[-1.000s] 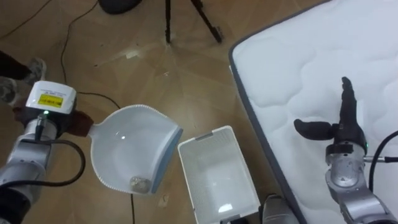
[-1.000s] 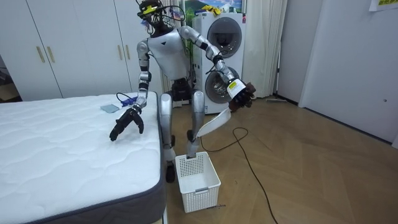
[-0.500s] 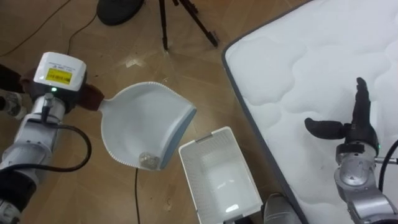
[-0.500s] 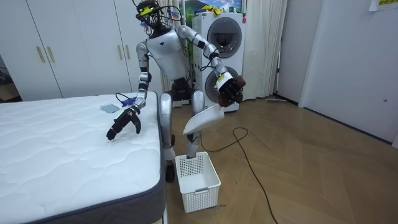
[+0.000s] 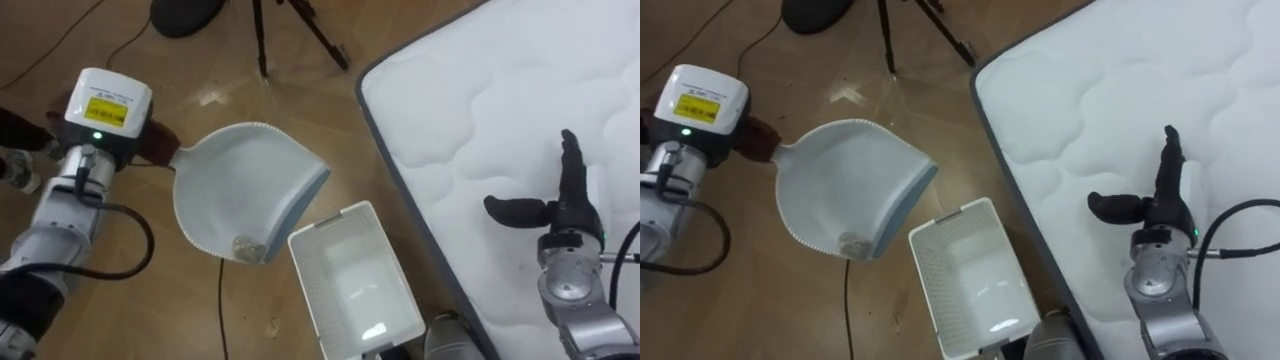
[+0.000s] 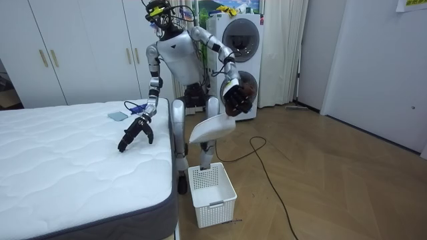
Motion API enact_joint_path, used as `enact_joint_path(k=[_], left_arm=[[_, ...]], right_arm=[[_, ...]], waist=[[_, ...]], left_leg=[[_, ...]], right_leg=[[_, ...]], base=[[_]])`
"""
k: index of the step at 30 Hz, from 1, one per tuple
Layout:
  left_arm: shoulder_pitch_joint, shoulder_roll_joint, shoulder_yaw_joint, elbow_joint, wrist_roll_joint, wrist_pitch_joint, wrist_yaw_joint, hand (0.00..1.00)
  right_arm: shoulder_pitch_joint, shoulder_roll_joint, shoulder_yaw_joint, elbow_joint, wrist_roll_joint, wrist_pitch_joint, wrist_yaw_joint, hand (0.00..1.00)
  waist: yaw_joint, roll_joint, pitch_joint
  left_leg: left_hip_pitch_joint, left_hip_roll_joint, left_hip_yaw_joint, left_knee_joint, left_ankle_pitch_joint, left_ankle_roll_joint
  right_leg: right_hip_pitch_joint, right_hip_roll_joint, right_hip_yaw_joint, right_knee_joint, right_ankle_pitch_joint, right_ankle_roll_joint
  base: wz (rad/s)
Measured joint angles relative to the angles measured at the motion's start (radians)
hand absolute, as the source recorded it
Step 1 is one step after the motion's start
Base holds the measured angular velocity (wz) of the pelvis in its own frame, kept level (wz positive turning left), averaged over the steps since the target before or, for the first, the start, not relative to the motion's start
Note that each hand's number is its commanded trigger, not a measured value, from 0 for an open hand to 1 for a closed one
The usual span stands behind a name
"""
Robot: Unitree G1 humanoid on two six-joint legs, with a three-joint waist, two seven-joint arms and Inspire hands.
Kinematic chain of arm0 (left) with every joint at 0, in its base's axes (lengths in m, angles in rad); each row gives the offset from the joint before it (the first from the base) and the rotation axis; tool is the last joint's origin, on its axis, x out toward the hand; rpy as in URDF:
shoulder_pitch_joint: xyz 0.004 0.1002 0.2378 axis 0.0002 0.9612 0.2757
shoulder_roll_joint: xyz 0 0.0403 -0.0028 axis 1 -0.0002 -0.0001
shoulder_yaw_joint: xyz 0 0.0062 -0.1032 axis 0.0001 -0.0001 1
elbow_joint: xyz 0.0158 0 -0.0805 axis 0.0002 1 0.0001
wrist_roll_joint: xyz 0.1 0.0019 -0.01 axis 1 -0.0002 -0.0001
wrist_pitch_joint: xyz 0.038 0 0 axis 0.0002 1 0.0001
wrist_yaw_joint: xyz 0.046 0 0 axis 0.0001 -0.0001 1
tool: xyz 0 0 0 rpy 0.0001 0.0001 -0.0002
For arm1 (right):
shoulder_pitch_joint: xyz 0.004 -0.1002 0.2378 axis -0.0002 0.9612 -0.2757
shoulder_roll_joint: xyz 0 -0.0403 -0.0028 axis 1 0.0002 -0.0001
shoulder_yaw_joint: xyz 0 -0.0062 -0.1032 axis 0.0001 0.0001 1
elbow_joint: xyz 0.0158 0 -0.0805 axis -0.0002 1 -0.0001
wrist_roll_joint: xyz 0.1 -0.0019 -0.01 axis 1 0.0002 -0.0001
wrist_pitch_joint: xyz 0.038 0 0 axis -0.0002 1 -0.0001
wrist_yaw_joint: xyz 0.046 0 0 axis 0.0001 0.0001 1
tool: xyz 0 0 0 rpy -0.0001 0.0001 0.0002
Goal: Clean bed
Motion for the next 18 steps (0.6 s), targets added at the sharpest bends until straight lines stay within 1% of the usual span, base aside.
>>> enact_joint_path(k=[2,3,7,10,11,12,16,18], left_arm=[[0.001,0.000,-0.024,-0.025,0.035,0.000,0.001,1.00],[0.001,0.000,-0.036,-0.039,0.072,0.000,0.002,1.00],[0.001,0.000,-0.061,-0.065,0.167,0.000,0.003,1.00],[0.001,0.000,-0.084,-0.081,0.194,0.000,0.006,1.00],[0.003,0.000,-0.089,-0.083,0.195,-0.002,0.012,1.00],[0.006,0.000,-0.090,-0.084,0.194,-0.005,0.017,1.00],[0.015,0.000,-0.116,-0.096,0.191,-0.006,0.018,1.00],[0.019,-0.004,-0.129,-0.108,0.192,-0.018,0.017,1.00]], right_arm=[[-0.001,0.005,0.000,0.000,0.000,0.000,0.000,0.00],[-0.001,0.006,0.000,0.002,-0.004,0.000,0.000,0.00],[-0.002,0.005,-0.001,0.008,-0.036,0.000,0.008,0.00],[-0.002,0.005,0.000,0.008,-0.039,0.000,0.014,0.00],[-0.004,0.006,0.001,0.008,-0.039,0.000,0.015,0.00],[-0.004,0.007,0.001,0.008,-0.039,0.000,0.020,0.00],[-0.005,0.014,0.001,0.010,-0.034,0.001,0.022,0.00],[-0.005,0.019,0.001,0.014,-0.038,0.001,0.022,0.00]], waist=[[0.000,-0.004,0.0007],[0.000,-0.007,0.0017],[-0.006,-0.011,0.0023],[-0.009,-0.014,0.0016],[-0.010,-0.016,0.0013],[-0.012,-0.020,0.0020],[-0.012,-0.026,0.0017],[-0.011,-0.027,0.0008]], left_leg=[[-0.001,0.000,0.000,0.000,0.000,0.000],[-0.001,0.000,0.000,0.000,0.000,0.001],[-0.005,0.000,-0.001,0.002,0.001,0.004],[-0.011,0.000,-0.001,0.003,0.005,0.020],[-0.016,0.000,-0.001,0.005,0.008,0.033],[-0.019,0.000,-0.001,0.005,0.011,0.040],[-0.025,-0.001,-0.001,0.005,0.019,0.057],[-0.030,-0.001,-0.003,0.011,0.019,0.064]], right_leg=[[0.000,0.000,0.000,0.000,-0.001,0.002],[0.002,-0.001,-0.002,0.000,-0.001,0.002],[0.005,-0.007,-0.015,-0.001,-0.004,0.002],[0.001,-0.013,-0.032,0.001,-0.006,0.001],[-0.003,-0.013,-0.034,0.001,-0.006,0.001],[-0.005,-0.013,-0.035,0.001,-0.006,0.000],[-0.010,-0.014,-0.035,0.003,-0.006,-0.001],[-0.010,-0.015,-0.041,-0.001,-0.007,-0.006]], base=[[0.00],[0.00],[0.00],[0.00],[0.00],[0.00],[0.01],[0.02]])
